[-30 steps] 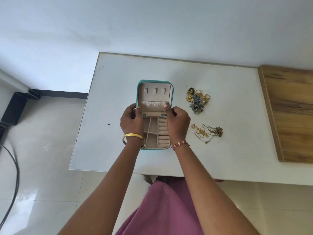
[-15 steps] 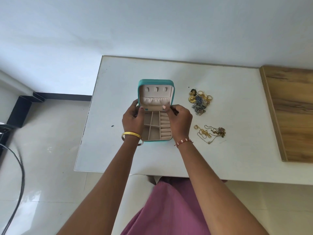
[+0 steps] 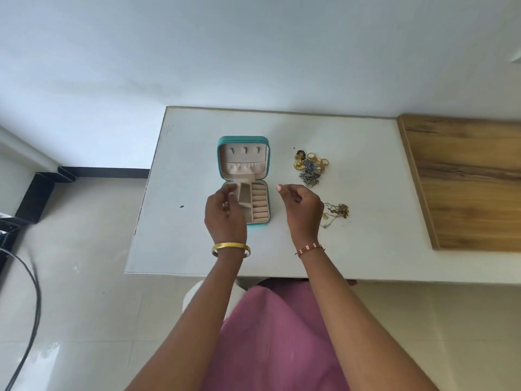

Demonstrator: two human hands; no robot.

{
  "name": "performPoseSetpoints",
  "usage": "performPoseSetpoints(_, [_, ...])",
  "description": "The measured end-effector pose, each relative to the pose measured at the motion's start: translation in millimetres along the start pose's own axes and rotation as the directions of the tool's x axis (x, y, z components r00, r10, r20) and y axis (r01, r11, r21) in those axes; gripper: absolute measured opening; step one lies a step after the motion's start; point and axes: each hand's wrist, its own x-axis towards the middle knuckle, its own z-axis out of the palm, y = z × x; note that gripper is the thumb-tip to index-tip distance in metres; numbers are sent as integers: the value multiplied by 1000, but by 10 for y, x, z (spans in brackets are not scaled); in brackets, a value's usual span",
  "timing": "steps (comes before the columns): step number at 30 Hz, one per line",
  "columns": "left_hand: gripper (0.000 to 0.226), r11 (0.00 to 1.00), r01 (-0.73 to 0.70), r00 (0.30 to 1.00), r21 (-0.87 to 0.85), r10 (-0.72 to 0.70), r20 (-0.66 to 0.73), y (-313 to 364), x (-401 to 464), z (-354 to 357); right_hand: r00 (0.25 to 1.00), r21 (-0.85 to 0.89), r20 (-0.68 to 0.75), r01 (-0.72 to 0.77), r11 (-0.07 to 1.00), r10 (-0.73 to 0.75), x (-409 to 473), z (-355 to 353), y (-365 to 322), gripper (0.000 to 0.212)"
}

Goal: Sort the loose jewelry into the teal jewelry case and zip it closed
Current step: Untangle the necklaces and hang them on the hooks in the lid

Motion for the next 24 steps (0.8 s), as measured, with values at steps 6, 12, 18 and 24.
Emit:
performPoseSetpoints(6, [21, 998, -63, 975, -2, 62, 215, 85, -475, 393, 990, 19, -114, -78, 997, 79, -35, -539, 248, 22])
performPoseSetpoints(12, [21, 989, -76, 901, 124, 15, 433, -60, -719, 656, 978, -8, -125, -171, 985, 169, 23, -860, 586, 12])
performPoseSetpoints(18, [24, 966, -93, 857, 240, -45, 513, -180, -726, 761, 999, -247, 43, 4, 969, 7, 48, -799, 681, 16])
performPoseSetpoints(24, [25, 958, -101, 851, 267, -56, 522, -161, -697, 757, 980, -576, 168, 186, 796, -107, 126, -669, 684, 22])
